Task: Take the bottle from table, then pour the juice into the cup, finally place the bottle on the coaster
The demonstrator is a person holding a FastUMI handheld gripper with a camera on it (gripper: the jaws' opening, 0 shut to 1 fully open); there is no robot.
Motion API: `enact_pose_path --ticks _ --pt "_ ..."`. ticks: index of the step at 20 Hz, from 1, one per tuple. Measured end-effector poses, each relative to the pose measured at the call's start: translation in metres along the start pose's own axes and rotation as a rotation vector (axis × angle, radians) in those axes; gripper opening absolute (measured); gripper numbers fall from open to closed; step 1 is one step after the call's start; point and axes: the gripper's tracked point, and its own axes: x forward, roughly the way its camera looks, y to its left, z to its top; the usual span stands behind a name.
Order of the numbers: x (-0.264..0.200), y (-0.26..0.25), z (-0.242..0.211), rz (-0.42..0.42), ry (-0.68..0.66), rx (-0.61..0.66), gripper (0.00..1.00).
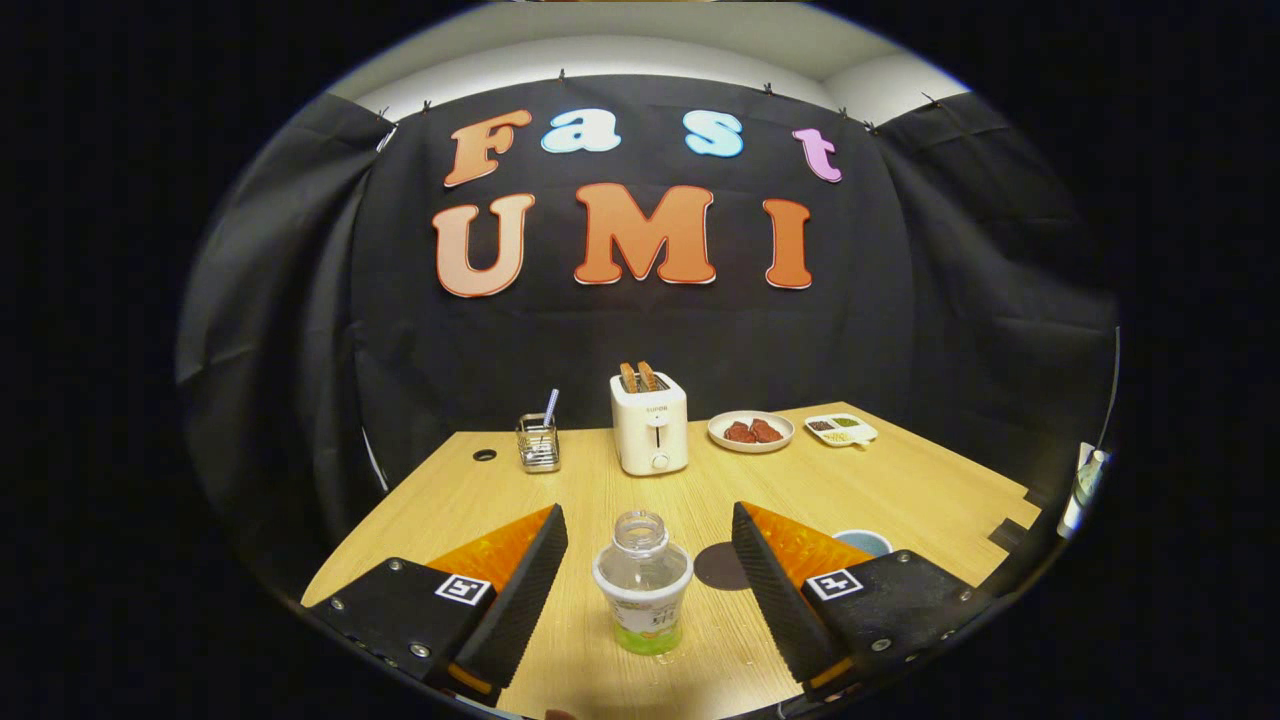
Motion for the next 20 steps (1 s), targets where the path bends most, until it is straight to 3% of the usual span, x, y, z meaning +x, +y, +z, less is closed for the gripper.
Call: enact_pose_path --ticks 11,20 --pt "0.025 0.012 -0.069 0.026 0.147 -0.03 0.99" --pt "0.041 0.007 -0.106 -0.009 0.195 -0.033 0.97"
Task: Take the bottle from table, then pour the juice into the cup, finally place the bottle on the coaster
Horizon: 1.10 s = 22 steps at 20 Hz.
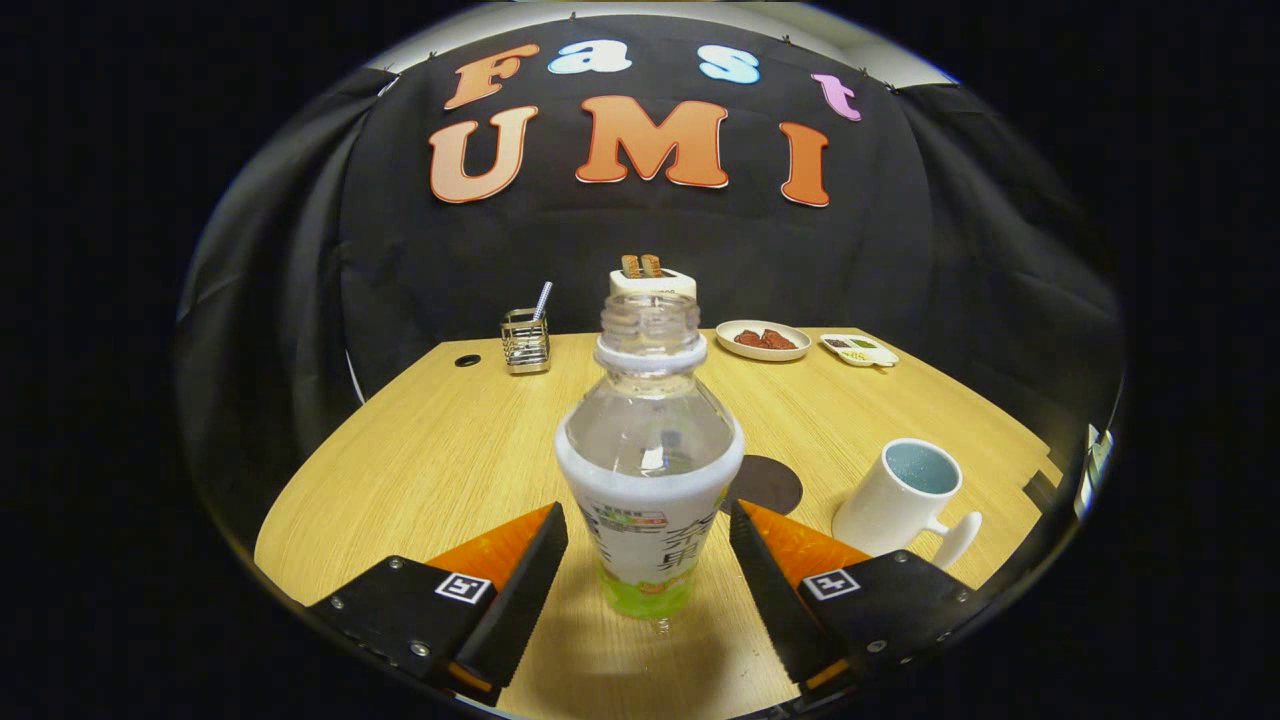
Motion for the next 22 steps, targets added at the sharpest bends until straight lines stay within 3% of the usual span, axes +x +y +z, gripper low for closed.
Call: enact_pose_path --ticks 1,4,7,12,22 --pt "0.002 0.0 0.0 0.0 -0.007 0.0 0.94" --pt "0.004 -0.002 0.0 0.001 -0.009 -0.001 0.65" --pt "0.002 -0.011 0.0 -0.024 -0.007 0.045 0.58" --pt "-0.004 -0.018 0.023 -0.001 -0.043 0.161 0.57" --pt "-0.001 -0.03 0.069 0.139 -0.102 0.585 0.57"
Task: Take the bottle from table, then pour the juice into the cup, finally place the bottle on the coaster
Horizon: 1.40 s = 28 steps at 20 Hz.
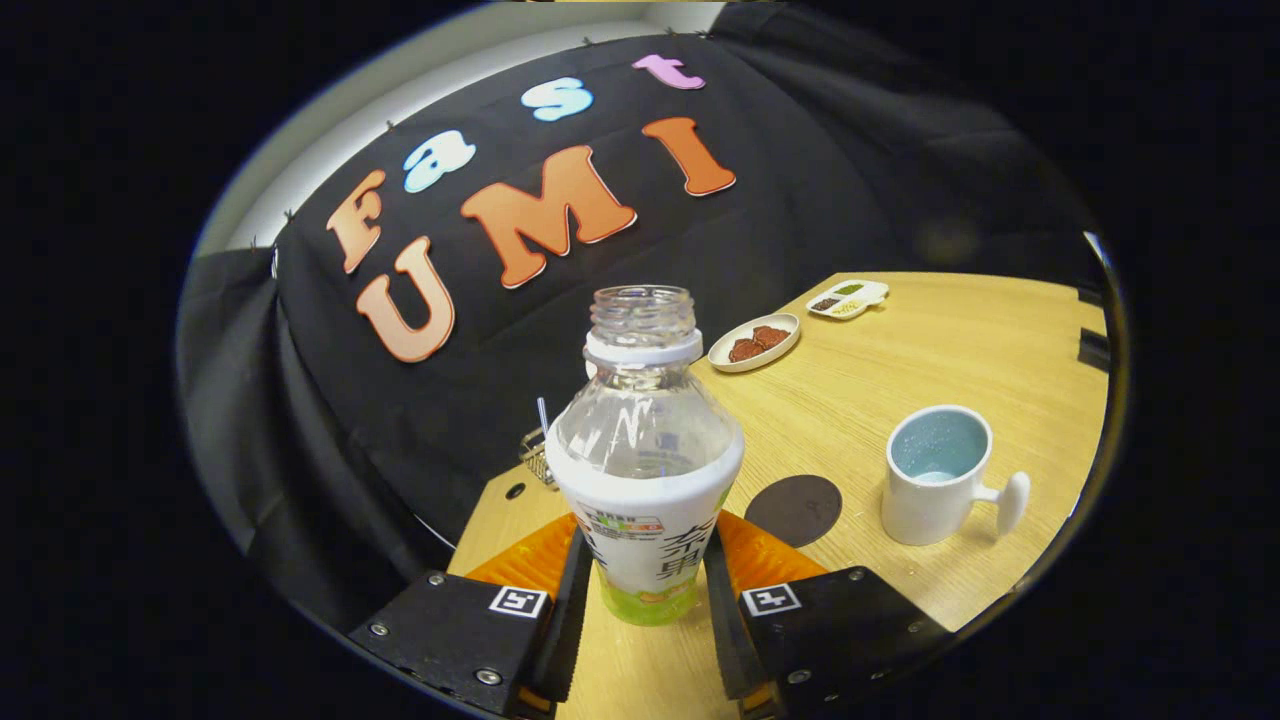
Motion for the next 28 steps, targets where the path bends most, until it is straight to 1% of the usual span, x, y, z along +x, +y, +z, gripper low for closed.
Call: enact_pose_path --ticks 6,9,12,18,22,28 --pt "0.007 0.005 0.017 0.095 -0.026 0.346 0.57" --pt "0.014 0.002 0.02 0.096 -0.024 0.465 0.57" --pt "0.01 -0.007 0.02 0.077 -0.013 0.569 0.56" --pt "0.02 -0.007 0.024 0.092 -0.003 0.703 0.56" --pt "0.017 -0.014 0.028 0.094 -0.016 0.825 0.56" --pt "0.018 -0.014 0.034 0.106 -0.007 0.915 0.56"
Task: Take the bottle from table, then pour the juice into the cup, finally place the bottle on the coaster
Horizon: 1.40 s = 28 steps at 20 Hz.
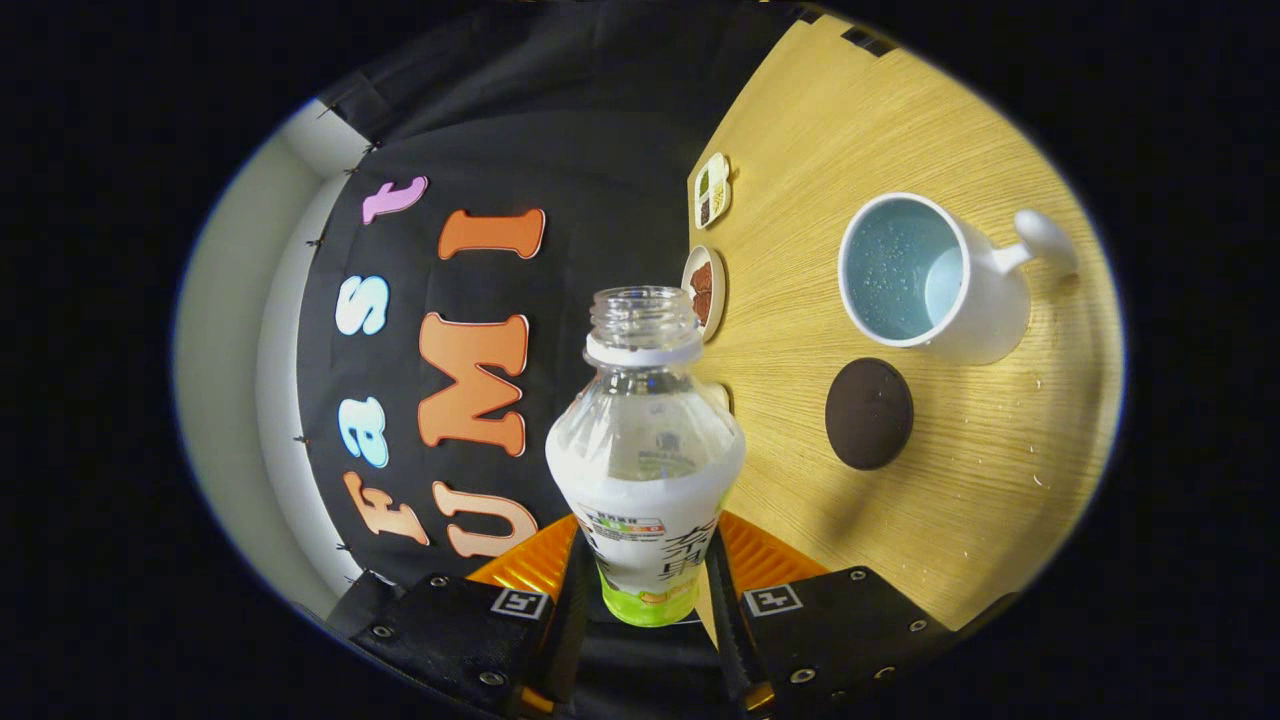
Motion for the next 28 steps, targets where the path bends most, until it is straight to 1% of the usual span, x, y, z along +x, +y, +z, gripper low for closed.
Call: enact_pose_path --ticks 9,15,20,25,28 --pt "0.003 -0.012 0.004 -0.029 0.021 0.148 0.56" --pt "0.003 -0.011 0.008 -0.041 0.027 0.206 0.56" --pt "0.004 -0.014 0.013 -0.046 0.03 0.28 0.56" --pt "0.004 -0.015 0.015 -0.06 0.031 0.318 0.56" --pt "0.003 -0.016 0.018 -0.079 0.026 0.316 0.56"
